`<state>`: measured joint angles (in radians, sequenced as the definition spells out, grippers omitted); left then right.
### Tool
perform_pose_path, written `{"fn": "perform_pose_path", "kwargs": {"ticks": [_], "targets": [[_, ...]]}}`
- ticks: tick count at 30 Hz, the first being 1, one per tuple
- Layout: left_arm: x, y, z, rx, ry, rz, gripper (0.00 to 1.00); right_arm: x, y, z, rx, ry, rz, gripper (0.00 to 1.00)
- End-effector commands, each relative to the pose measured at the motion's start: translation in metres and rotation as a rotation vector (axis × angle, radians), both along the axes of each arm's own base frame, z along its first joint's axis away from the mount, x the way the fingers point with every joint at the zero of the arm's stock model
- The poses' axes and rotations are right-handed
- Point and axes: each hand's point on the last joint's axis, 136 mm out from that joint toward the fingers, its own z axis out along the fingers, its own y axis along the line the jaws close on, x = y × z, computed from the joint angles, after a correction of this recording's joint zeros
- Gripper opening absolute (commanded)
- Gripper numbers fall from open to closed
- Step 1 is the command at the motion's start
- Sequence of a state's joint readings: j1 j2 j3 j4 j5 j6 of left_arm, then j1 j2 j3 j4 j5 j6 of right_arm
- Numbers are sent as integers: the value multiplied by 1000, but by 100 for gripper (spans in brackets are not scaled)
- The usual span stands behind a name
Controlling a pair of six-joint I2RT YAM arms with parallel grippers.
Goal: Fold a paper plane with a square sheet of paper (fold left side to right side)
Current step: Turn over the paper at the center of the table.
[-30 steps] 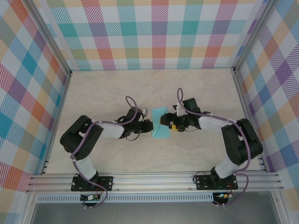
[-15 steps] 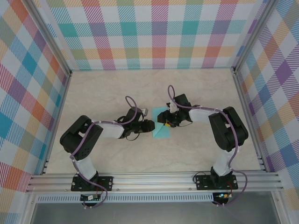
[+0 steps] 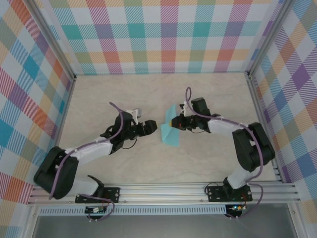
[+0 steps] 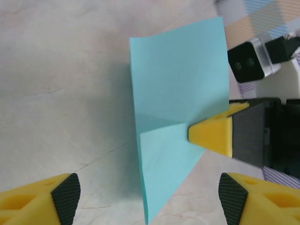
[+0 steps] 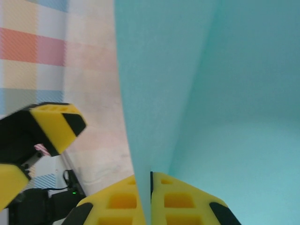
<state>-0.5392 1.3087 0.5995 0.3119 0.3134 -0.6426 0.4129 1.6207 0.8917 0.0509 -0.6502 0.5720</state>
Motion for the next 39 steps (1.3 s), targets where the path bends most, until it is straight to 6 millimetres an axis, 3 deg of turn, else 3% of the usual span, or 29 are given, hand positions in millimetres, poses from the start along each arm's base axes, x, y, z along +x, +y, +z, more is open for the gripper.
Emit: {"fn": "perform_pose_path", "kwargs": {"ticks": [1,5,8,11,15,22,26,31,36,39], "targets": [[-15,3,49,-118,-73,-21,89,0,-1,74,138,-189,43,0],[-34,7,112,-242,-195,-53,99,-11,-9,144,239,-315,65,0],[-47,5,154,-340,-284,-104,100,-24,-8,191,304,-383,108,0],[-56,-1,184,-418,-340,-164,100,-36,-8,226,359,-420,144,0],[-65,-15,204,-457,-375,-236,100,-53,-4,254,403,-441,192,0],[-85,-43,228,-495,-459,-360,98,-74,10,268,424,-422,253,0],[-90,-52,237,-511,-483,-384,89,-85,16,274,444,-404,291,0],[-89,-55,235,-505,-492,-372,67,-90,15,277,461,-362,289,2],[-86,-56,228,-498,-482,-359,42,-88,16,262,439,-264,274,3],[-86,-56,225,-491,-479,-353,32,-87,16,257,433,-255,262,5]]}}
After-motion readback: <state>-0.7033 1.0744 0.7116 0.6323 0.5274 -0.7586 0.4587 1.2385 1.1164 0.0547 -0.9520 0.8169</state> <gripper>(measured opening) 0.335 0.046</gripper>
